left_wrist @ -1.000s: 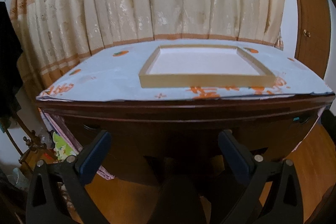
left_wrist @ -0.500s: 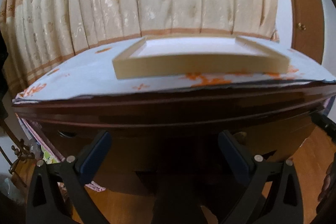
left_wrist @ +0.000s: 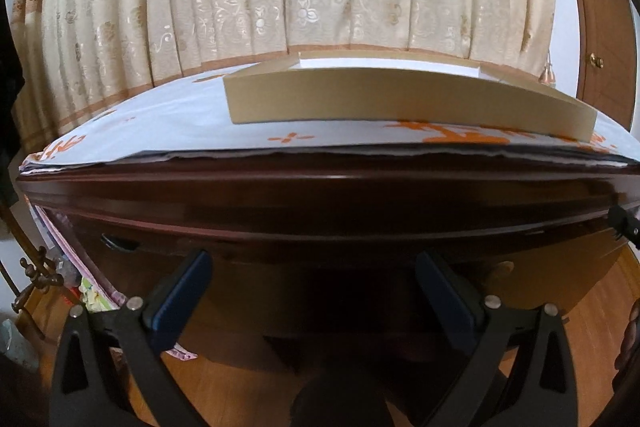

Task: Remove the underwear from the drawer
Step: 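Lower both tools toward the dresser drawer as it is pulled open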

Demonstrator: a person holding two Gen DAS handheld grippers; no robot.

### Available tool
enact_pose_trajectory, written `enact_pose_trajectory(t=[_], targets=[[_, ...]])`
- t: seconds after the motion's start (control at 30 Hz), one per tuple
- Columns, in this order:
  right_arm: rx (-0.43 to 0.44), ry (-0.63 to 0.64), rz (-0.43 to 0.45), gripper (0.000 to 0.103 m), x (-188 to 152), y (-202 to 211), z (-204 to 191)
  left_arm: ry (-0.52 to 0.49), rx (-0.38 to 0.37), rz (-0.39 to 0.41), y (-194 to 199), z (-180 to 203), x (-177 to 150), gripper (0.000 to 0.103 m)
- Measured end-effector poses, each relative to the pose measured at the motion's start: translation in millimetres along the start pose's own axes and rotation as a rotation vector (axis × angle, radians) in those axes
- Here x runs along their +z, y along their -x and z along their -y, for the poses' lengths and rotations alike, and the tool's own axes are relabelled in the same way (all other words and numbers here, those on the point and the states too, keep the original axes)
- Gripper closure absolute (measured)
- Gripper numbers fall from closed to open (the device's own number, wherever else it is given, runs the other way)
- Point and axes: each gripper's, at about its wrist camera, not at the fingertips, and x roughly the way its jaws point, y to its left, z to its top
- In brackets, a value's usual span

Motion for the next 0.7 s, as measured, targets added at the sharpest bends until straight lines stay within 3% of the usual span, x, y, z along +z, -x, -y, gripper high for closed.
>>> enact_pose_trajectory(t=[0.43, 0.7], targets=[[-0.041, -0.001, -0.076, 0.001, 1, -10, -7, -0.011, -0.003, -0.031, -10, 1, 1, 0.0], [-0.053, 0.018, -0.129, 0.001, -5, 4, -13, -0.042, -0.03, -0.027, 0, 0, 0, 0.0]])
